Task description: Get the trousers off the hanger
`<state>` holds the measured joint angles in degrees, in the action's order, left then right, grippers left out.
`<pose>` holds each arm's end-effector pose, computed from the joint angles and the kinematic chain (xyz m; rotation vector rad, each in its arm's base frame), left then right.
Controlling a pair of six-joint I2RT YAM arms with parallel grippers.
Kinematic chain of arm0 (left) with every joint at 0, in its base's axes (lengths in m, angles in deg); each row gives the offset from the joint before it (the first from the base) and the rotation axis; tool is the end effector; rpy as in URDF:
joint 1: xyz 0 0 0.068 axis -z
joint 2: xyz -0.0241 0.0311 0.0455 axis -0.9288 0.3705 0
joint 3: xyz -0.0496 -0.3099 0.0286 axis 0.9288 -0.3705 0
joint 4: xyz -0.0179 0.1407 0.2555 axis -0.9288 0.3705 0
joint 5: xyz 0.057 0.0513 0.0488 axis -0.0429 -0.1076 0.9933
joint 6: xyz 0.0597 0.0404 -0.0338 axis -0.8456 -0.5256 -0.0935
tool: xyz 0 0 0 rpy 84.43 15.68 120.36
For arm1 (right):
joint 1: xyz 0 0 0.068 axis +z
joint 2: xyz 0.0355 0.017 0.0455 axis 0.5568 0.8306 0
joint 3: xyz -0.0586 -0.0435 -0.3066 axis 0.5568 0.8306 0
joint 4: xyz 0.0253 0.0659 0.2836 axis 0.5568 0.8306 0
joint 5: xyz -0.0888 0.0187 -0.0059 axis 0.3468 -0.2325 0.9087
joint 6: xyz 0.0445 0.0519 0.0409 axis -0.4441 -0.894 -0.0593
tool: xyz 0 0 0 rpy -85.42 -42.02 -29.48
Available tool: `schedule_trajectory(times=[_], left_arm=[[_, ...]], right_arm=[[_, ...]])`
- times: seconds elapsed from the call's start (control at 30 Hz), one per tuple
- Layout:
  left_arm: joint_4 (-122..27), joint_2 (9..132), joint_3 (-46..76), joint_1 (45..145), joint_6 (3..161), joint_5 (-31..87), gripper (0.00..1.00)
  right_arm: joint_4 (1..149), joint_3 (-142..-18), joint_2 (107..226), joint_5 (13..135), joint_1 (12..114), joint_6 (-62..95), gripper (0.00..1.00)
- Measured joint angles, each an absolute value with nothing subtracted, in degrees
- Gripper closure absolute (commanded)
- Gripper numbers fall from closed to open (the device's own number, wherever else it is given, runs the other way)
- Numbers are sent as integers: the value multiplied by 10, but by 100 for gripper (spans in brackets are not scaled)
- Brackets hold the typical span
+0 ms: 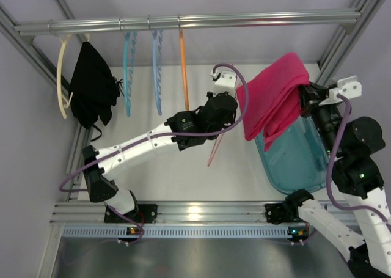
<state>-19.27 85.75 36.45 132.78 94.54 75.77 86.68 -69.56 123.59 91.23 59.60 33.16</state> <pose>0.2187 -0.3575 0.4433 0.2265 1.8854 -0.3743 0.1269 0.0489 0.5185 -0.2673 1.2930 0.1302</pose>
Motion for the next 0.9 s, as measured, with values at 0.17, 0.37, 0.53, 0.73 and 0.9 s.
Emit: schedule_trajectory(times=[0.17, 0.37, 0.53, 0.73, 0.9], left_arm=[[-191, 854, 349, 1328, 947, 743, 100], [-191, 840, 350, 1327, 944, 742, 100], [-194, 827, 362, 1327, 932, 744, 100], [-196, 819, 387, 1327, 927, 744, 100], [-196, 819, 403, 1327, 923, 746, 100]], right_arm=[[900, -695, 1176, 926, 548, 327, 100], [973, -688, 1092, 962, 491, 334, 100], [1055, -670, 1027, 981, 449, 339, 100], [1127, -599, 996, 1016, 415, 333, 100], [1137, -490, 1024, 1029, 415, 327, 100]])
